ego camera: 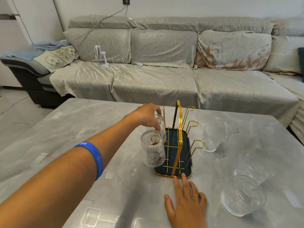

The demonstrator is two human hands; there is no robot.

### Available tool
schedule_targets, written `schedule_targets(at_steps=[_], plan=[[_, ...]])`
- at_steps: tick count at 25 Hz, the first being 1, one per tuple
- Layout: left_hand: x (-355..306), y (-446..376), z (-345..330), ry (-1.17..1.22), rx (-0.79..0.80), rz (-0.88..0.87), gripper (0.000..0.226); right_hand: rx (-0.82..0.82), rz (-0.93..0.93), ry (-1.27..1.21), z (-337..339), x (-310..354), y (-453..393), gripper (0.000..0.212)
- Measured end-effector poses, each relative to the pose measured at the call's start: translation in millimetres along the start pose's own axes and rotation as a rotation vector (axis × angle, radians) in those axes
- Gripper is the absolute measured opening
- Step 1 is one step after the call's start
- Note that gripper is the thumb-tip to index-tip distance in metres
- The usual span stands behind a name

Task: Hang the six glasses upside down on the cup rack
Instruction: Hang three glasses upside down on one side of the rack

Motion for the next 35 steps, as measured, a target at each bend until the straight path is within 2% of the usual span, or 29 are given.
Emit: schedule_targets(at_steps=[2, 4, 7, 8, 10, 12, 15, 17, 19, 22, 24, 28, 31, 35], plan=[[2, 0, 2, 0.016, 0.031, -0.001, 0.073, 0.005, 0.005, -0.007, 1, 0, 1, 0.077], [10, 8, 10, 0.209, 0.023, -0.009, 0.064, 0.012, 0.004, -0.003, 1, 0, 0, 0.077], [51, 23, 18, 0.757, -0.231, 0.109, 0.033, 0.01, 0.01, 0.005, 4, 0, 1, 0.082], [66, 26, 10, 0.857, -0.306, 0.184, 0.026, 0.011, -0.005, 0.016, 6, -3, 2, 0.088], [98, 29, -13, 0.817, -0.364, 0.346, 0.029, 0.066, -0.031, 0.009, 9, 6, -2, 0.105], [110, 23, -41, 0.801, -0.327, 0.408, 0.046, 0.029, -0.02, 0.056, 12, 5, 0, 0.11], [117, -3, -76, 0.786, -0.267, 0.381, 0.074, 0.047, -0.014, 0.085, 20, 12, -2, 0.097], [112, -19, -90, 0.769, -0.255, 0.331, 0.086, 0.022, 0.004, -0.024, 20, 9, 0, 0.089], [108, -36, -99, 0.774, -0.283, 0.286, 0.083, -0.011, 0.048, -0.028, 15, 6, -1, 0.087], [108, -52, -100, 0.746, -0.346, 0.324, 0.066, -0.03, 0.06, -0.046, 15, 5, -6, 0.084], [110, -54, -95, 0.694, -0.329, 0.34, 0.066, 0.025, 0.045, -0.066, 14, 5, -7, 0.087], [112, -37, -72, 0.589, -0.353, 0.351, 0.076, 0.024, 0.05, -0.124, 18, 6, -3, 0.089], [116, -22, -55, 0.565, -0.407, 0.399, 0.065, 0.041, 0.044, -0.17, 24, 7, 1, 0.091], [117, -9, -40, 0.75, -0.493, 0.432, 0.056, 0.026, 0.043, -0.158, 27, 7, 3, 0.091]])
Point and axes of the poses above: each hand's wrist, its own y-axis away from the middle knuckle, its own z-axis out of the back of the hand, x = y × z, the point moved 1 cm from there along -y, towards the middle knuckle, and after that the axes turned 5 degrees about x, right-handed, at the moved point
